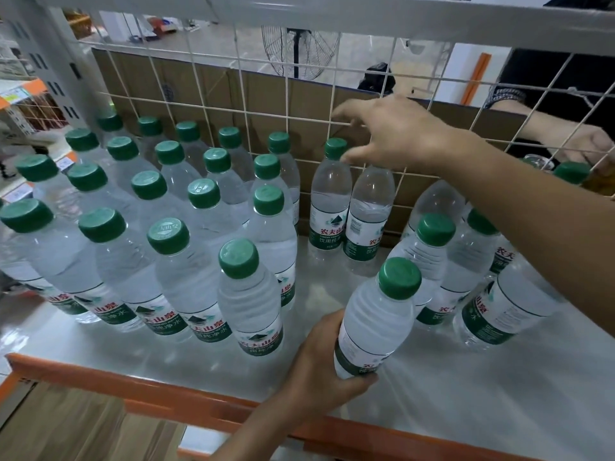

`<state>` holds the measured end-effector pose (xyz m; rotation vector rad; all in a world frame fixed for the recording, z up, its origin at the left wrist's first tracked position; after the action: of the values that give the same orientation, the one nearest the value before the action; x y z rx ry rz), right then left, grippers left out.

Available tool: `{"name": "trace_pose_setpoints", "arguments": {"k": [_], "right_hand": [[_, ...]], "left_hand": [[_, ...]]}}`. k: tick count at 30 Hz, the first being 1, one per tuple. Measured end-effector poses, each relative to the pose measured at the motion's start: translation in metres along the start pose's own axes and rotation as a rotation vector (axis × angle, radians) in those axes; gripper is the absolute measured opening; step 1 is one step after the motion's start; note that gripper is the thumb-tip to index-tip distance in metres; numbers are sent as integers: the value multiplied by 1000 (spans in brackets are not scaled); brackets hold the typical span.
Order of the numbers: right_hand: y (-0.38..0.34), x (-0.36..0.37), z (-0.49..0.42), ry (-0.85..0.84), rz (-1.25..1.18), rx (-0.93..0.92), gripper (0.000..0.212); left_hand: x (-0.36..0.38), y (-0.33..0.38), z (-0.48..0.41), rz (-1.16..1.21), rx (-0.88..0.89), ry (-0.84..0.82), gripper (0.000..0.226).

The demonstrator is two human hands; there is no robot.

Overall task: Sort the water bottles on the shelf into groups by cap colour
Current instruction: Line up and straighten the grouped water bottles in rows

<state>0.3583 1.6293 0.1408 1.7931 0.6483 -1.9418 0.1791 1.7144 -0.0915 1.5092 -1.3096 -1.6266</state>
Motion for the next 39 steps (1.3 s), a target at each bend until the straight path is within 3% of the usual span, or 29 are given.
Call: {"name": "trace_pose_setpoints", "arguments": {"k": [2, 7, 21, 24, 27, 39], "right_hand": [[-12, -1, -8, -18, 18, -69, 53], [-15, 8, -34, -91, 107, 14, 32], [4, 12, -23, 30, 74, 148, 50], [18, 12, -3, -108, 126, 207, 51], [23, 11, 10, -205, 43, 156, 45], [-8, 15, 5, -160, -127, 8, 35]], "left_hand": [[0, 1, 0, -6, 6, -7, 71], [-2, 3, 1, -11, 13, 2, 69], [-4, 5, -6, 22, 59, 41, 71], [-5, 4, -9, 36, 37, 57, 71], [-6, 1, -10, 38, 26, 36, 71], [-4, -2, -10, 52, 22, 54, 76]]}}
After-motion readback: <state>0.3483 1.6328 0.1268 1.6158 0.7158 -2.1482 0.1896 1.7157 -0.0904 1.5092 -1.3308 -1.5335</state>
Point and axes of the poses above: each hand's wrist, its own z-axis away from the middle knuckle, its own x-axis out of the palm, y = z × x, the point moved 1 cm from there along -z, towards the middle knuckle, and after that the axes turned 11 degrees about -y, right-handed, at the moved point
